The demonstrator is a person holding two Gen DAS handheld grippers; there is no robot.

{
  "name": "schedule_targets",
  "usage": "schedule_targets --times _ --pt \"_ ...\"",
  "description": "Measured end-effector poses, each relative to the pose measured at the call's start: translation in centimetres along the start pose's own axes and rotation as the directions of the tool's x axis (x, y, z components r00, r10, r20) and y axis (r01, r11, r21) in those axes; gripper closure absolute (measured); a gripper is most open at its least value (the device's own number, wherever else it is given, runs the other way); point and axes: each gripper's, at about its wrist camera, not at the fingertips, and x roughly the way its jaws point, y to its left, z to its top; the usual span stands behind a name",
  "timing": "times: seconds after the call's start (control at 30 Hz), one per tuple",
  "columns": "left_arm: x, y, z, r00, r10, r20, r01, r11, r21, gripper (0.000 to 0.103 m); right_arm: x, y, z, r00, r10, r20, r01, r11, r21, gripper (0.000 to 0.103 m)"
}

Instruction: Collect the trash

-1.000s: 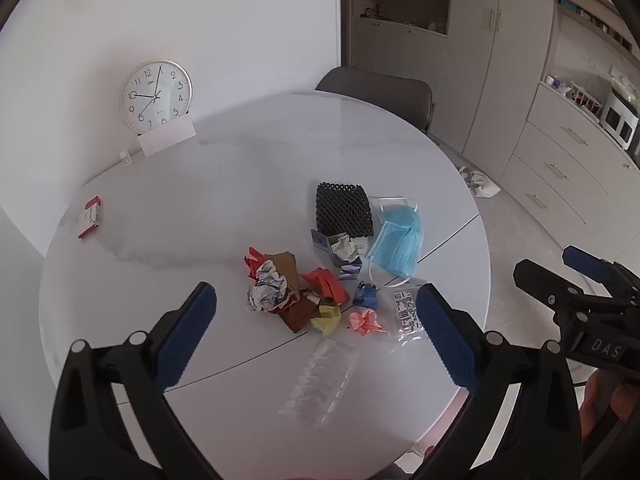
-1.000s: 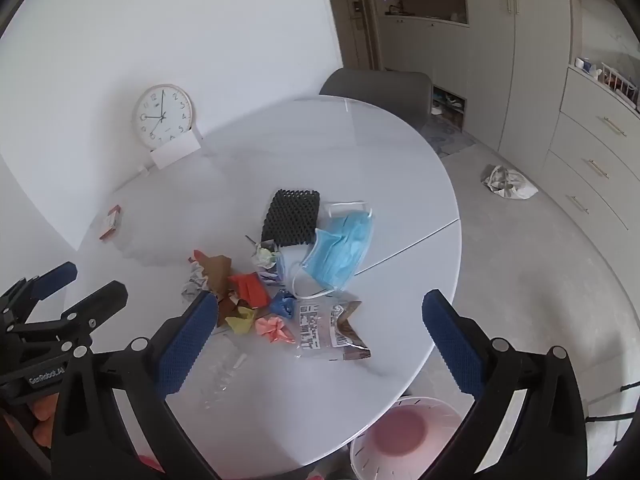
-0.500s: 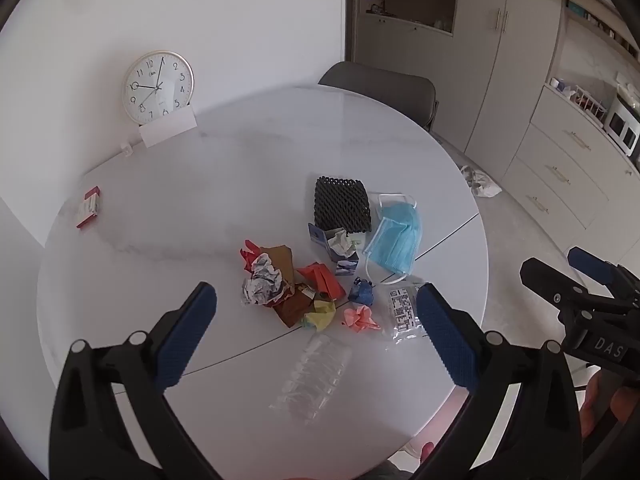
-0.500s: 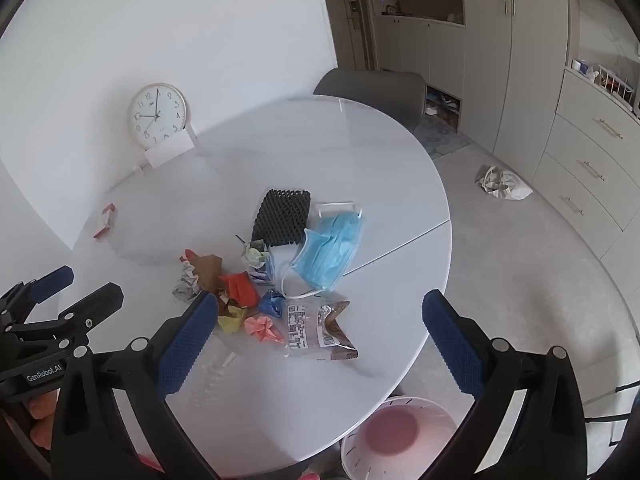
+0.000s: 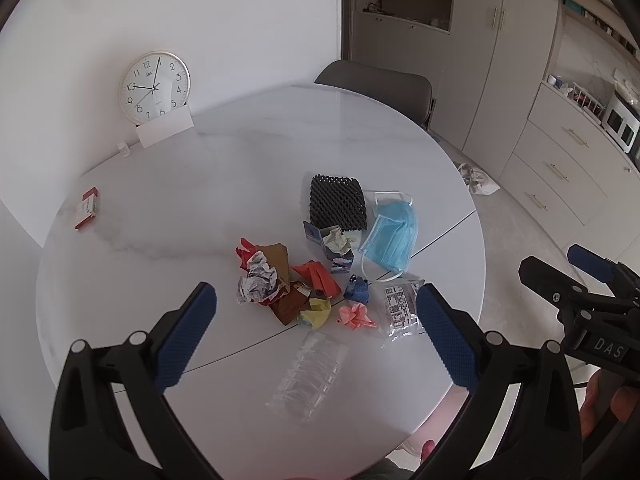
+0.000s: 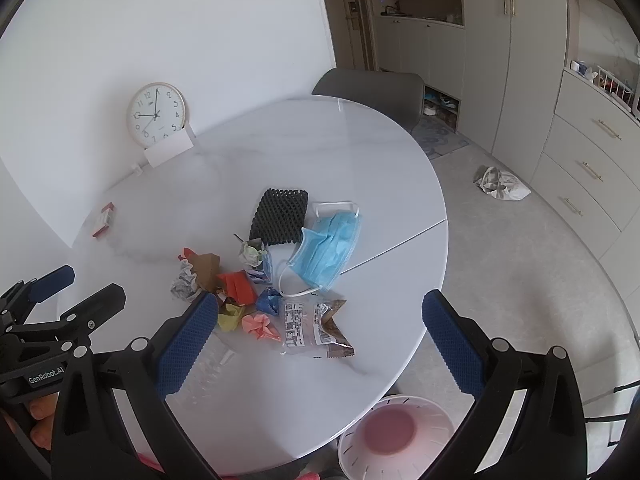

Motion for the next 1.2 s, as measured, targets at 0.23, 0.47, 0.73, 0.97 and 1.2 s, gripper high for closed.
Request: schedule_targets --times 0.23,0.47,0.73,0.97,1.2 --pt "0.10 0.03 -0.02 1.000 -0.001 -0.004 0.001 1.000 0.002 0.007 0.32 -0.11 0.12 1.000 -0.001 -0.005 0.001 1.000 0.007 0.002" --pt "-0.02 -0.24 -0.28 1.000 -0.004 -0.002 0.004 1.000 0.013 0.007 -0.44 -0.28 -0.15 1.000 -0.005 -0.002 0.005 1.000 0.008 0.002" --pt "-0.07 -0.30 -0.32 1.000 -0.005 -0.003 0.005 1.000 0.015 0.007 -0.25 -0.26 -0.22 1.000 -0.005 -0.006 0.005 1.000 0.009 0.002" --pt "-0.09 -0.29 -0.31 1.000 -0.006 -0.003 0.006 1.000 0.014 0.007 -0.16 -0.25 -0.47 1.000 -0.007 -0.006 0.007 1.000 0.011 0.002" --pt "-0.08 -0.29 -0.30 1.000 -0.006 -0.003 0.006 1.000 0.014 0.007 -0.16 -0.25 -0.47 1.000 -0.006 -0.006 0.006 1.000 0.011 0.002"
